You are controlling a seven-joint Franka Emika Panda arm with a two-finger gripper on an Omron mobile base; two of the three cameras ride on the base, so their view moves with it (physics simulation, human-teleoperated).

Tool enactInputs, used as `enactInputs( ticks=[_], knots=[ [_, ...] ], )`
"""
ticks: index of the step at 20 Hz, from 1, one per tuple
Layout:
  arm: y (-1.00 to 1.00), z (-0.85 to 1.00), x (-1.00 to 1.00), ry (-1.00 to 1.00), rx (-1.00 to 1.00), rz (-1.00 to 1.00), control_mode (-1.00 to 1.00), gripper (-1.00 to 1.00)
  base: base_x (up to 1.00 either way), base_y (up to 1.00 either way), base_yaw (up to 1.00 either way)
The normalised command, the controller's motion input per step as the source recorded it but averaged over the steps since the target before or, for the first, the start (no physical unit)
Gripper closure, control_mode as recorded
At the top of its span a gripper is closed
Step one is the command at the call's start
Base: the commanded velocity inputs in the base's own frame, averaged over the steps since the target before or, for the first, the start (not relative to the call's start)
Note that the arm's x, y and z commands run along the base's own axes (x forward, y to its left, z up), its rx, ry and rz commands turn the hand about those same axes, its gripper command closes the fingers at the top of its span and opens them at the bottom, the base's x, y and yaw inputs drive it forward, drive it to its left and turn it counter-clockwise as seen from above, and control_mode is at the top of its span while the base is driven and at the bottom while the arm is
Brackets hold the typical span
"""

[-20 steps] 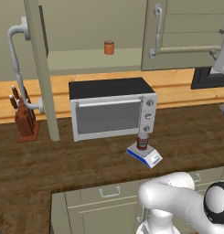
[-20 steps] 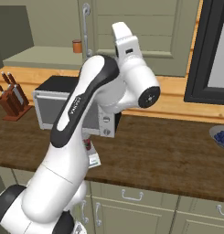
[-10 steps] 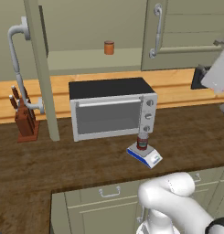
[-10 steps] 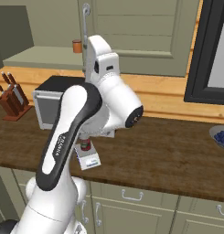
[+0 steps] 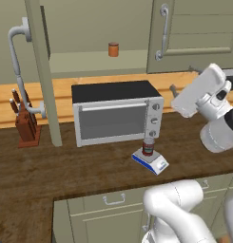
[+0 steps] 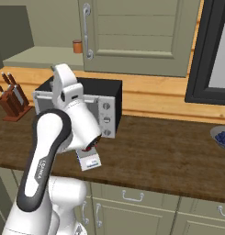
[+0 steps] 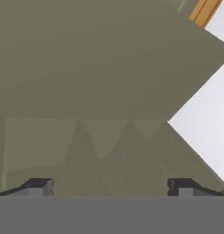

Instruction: Pick the canned food and place it on the digital scale for weighing, and close the cabinet.

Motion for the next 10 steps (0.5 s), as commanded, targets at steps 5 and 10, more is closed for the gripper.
enactInputs(
  ticks=[5,10],
  knots=[
    [1.00,-0.14,-0.27,-0.17,0.00,0.00,-1.00,-1.00,0.00,0.00,0.00],
    [0.99,-0.28,-0.13,-0.13,-0.05,0.00,-1.00,-1.00,0.00,0.00,0.00]
  ],
)
